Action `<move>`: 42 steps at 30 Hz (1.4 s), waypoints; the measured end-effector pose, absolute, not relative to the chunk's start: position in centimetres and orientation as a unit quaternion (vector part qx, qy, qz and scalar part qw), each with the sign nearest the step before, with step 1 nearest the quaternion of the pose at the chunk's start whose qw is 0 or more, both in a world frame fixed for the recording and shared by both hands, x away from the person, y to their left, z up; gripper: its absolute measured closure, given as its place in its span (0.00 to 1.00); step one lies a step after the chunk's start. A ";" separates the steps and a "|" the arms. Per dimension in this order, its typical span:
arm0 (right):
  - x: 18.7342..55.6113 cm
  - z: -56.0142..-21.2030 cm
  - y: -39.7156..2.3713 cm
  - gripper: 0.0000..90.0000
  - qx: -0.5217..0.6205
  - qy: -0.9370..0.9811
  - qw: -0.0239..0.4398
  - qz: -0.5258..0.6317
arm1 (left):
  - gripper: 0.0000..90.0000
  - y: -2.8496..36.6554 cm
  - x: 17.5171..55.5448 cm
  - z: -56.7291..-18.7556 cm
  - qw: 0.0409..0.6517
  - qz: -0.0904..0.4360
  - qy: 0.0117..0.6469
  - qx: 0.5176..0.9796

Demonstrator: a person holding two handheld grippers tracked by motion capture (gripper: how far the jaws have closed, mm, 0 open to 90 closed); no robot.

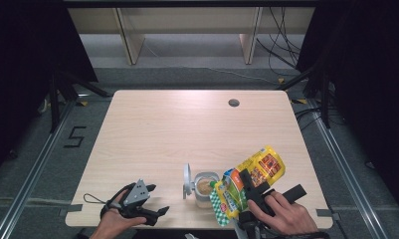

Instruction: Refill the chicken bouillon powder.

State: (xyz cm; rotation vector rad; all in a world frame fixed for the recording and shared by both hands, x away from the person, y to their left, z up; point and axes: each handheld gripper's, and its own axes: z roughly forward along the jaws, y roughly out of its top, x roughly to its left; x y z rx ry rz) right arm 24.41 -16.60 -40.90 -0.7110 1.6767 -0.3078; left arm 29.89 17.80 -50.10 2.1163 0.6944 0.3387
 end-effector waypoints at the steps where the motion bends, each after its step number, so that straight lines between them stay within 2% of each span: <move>1: 24.4 -40.9 -16.6 0.73 -0.306 0.724 0.604 -0.133 | 0.17 17.8 29.9 -50.1 0.429 0.135 0.279 0.849; 42: 24.4 -41.1 -16.4 0.73 -0.310 0.729 0.595 -0.134 | 0.17 17.8 29.9 -50.2 0.432 0.138 0.277 0.847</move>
